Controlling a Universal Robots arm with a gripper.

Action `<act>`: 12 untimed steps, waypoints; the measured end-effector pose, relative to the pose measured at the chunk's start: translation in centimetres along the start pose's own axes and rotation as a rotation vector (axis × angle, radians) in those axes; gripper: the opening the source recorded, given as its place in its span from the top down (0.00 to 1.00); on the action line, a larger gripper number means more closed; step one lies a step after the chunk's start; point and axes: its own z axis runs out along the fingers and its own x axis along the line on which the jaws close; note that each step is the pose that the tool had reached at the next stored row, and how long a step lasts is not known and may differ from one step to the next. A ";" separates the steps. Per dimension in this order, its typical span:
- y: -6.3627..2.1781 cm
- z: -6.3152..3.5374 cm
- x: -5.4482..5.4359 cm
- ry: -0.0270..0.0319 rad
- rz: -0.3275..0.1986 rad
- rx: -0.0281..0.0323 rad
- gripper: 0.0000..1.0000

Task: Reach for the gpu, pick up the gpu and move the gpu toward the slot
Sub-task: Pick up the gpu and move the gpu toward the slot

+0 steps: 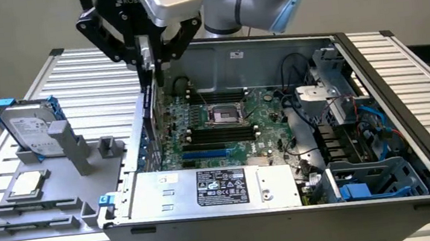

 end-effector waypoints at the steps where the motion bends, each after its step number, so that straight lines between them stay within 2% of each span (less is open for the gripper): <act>1: 0.04 0.05 -0.5 0.0022 0.000 0.0000 0.73; 12: 1.15 0.99 -4.9 0.0167 0.000 0.0003 0.73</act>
